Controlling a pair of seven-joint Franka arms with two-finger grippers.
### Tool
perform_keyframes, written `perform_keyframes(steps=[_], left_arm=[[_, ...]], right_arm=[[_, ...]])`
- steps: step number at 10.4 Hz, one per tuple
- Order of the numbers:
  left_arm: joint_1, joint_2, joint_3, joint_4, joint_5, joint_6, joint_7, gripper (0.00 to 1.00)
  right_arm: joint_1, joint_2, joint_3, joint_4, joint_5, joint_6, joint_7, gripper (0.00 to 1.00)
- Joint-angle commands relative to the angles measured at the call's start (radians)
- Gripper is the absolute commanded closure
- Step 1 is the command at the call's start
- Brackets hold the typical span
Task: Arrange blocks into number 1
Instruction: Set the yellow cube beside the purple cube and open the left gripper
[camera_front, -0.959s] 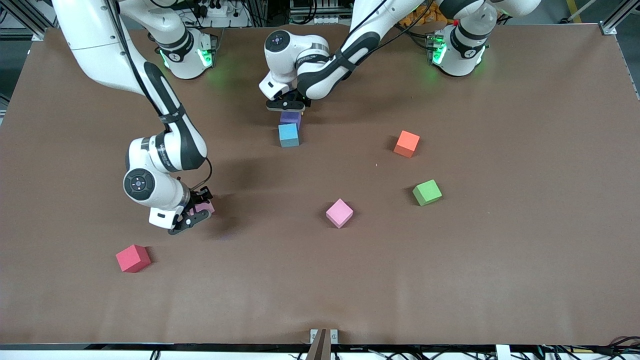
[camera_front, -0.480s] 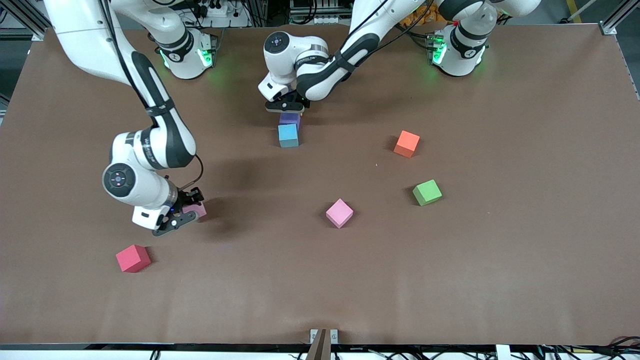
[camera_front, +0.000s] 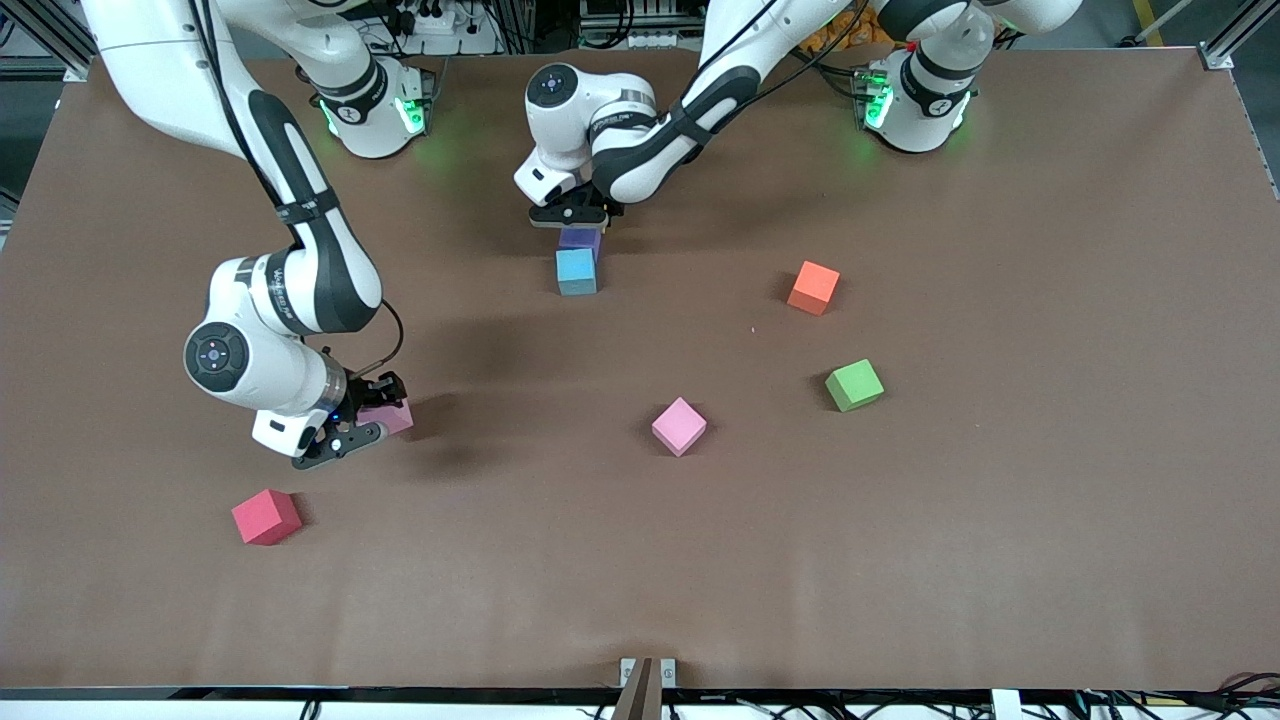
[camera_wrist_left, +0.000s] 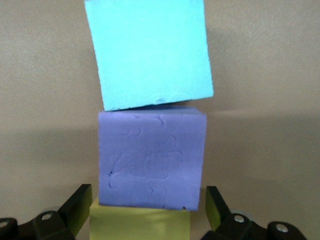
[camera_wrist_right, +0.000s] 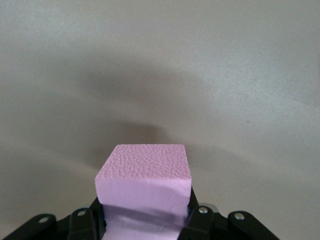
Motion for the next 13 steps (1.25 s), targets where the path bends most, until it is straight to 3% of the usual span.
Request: perform_keyframes(steps=[1,5,8,10,13], left_arm=[[-0.014,-0.069,-0.001,0.002,0.013,-0.094,-0.043,0.0],[0.02,-0.181,0.003,-0.004,-0.008,-0.203,-0.069,0.0],[0.252,-0.247,0.003,-0.003,-0.051,-0.265,-0.074,0.0],[0.418,-0.233,0.002,0.04,-0.066,-0.263,-0.074,0.0],[0.503,-0.141,0.006,0.144,-0.129,-0.25,-0.097,0.0]], right_arm=[[0.008,-0.03,0.007,-0.011,0.009,-0.027,0.071,0.41],[0.038,-0.039,0.005,-0.024,0.063,-0.031,0.177,0.42],[0.13,-0.039,0.004,-0.024,0.064,-0.027,0.397,0.42],[0.205,-0.035,0.002,-0.024,0.066,-0.02,0.5,0.42],[0.335,-0.026,0.004,-0.021,0.087,-0.001,0.62,0.41]])
